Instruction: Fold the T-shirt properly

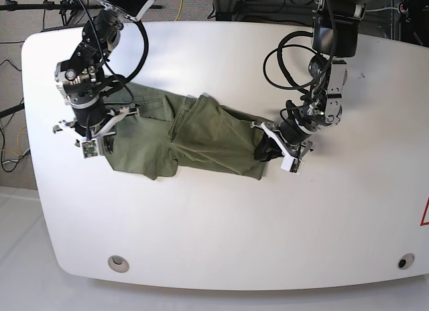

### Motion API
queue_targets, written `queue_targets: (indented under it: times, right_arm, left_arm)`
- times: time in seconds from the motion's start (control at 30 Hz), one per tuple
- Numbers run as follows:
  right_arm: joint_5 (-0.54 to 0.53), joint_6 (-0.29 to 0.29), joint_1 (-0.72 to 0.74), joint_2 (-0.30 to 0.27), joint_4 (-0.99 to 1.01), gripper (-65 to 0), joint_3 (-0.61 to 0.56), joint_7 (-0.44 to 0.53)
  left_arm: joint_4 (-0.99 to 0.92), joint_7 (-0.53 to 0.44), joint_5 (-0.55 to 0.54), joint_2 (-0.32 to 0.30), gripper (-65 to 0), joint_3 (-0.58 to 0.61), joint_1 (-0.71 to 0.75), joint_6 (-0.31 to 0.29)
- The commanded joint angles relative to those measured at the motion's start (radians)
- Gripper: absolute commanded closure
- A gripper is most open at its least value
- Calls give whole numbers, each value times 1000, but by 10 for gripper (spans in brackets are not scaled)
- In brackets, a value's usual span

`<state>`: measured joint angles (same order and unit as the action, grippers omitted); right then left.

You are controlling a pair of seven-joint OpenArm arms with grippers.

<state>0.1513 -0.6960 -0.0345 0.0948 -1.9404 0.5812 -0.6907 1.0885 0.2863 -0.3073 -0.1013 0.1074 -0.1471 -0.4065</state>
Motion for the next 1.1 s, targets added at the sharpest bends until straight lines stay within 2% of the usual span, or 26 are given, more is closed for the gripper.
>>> queue_targets:
  times: [0.0,0.17,0.23,0.37,0.47,0.67,0.9,1.07]
  right_arm:
    - [-57,3,14,20,-17,-306,58,24]
    - [-203,-2,14,27,-7,-602,182,21]
    - [-267,-2,9,24,14,-650,204,9]
    - [-368,-2,11,-17,60,-650,234,-54]
    - [-468,-2,12,-46,129,-619,259,-91]
    - [-640,-2,12,-94,286,-593,314,-99]
    - [-666,-2,12,-145,430,-593,325,-96]
    - [-666,-2,9,-160,497,-593,325,-86]
  left_arm:
    - [-12,118,93,-18,0,-4,16,71]
    - [-12,118,93,-19,0,-4,16,71]
    - [-12,118,93,-19,0,-4,16,71]
    - [-12,118,93,-19,0,-4,20,70]
    - [-11,118,93,-19,0,-4,28,70]
    - [-11,118,93,-19,0,-4,30,70]
    - [-11,118,93,-19,0,-4,30,70]
    - [-11,118,93,-21,0,-4,30,68]
